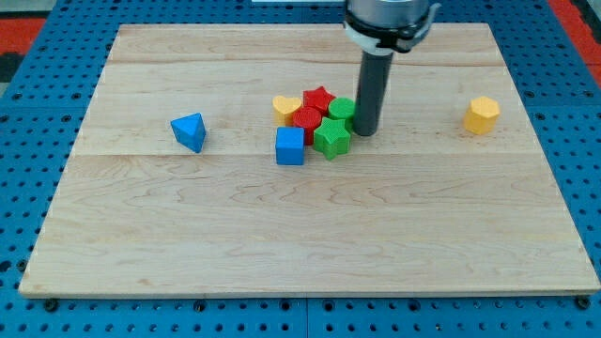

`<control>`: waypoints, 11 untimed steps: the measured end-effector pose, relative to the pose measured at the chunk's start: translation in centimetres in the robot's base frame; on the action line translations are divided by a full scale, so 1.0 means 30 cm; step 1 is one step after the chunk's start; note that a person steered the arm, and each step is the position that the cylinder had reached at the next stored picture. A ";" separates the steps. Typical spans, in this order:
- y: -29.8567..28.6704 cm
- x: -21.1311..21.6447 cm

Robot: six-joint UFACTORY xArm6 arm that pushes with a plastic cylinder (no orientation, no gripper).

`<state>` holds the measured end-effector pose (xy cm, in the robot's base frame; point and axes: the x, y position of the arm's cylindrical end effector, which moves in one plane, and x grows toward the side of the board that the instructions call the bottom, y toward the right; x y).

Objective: Place the yellow hexagon top right of red star

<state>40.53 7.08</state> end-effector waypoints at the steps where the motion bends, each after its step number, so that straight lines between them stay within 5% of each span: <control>1: 0.186 0.131; 2: 0.539 0.174; 3: 0.728 -0.011; 4: 0.345 -0.142; 5: 0.242 -0.164; 6: 0.348 -0.093; 8: 0.183 -0.009; 10: -0.019 -0.191; 11: 0.116 -0.260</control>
